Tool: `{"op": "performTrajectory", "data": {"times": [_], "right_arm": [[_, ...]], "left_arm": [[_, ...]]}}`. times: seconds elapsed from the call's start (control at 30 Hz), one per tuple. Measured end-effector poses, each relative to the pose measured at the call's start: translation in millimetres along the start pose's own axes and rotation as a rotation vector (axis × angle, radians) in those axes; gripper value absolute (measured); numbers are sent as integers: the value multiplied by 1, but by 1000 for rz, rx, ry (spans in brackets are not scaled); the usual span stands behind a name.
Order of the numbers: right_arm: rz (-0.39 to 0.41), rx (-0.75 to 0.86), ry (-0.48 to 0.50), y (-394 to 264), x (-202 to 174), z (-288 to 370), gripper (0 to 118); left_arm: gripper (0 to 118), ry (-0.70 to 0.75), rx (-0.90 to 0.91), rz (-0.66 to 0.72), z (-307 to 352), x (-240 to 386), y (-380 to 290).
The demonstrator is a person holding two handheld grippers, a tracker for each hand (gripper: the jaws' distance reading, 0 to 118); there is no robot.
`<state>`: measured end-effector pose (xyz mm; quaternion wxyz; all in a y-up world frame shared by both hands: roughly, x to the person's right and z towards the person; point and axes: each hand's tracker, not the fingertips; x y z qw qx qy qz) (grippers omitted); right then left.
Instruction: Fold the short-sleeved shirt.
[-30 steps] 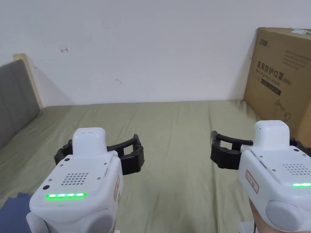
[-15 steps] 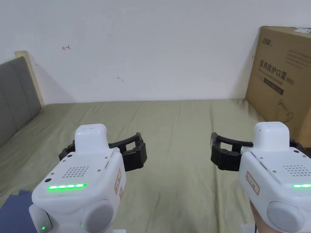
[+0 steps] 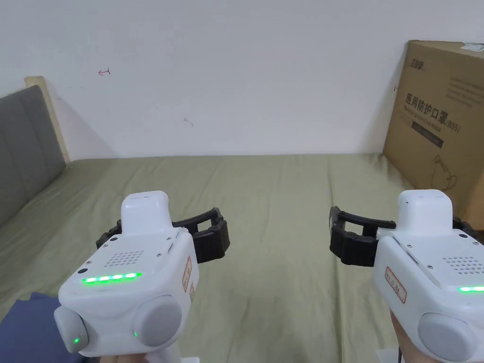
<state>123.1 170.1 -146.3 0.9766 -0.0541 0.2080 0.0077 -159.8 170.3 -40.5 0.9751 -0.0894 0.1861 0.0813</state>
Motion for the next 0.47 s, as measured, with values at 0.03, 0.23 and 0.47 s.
{"op": "performTrajectory", "data": {"times": [0.03,0.23,0.47], "right_arm": [[2,-1,-1,0,0,0,118],[5,-6,3,0,-1,-1,118],[14,-4,7,0,-2,-3,118]], "left_arm": [[113,3,-1,0,0,0,0],[113,21,-5,2,-1,0,-1],[113,6,-33,10,-6,-2,0]]}}
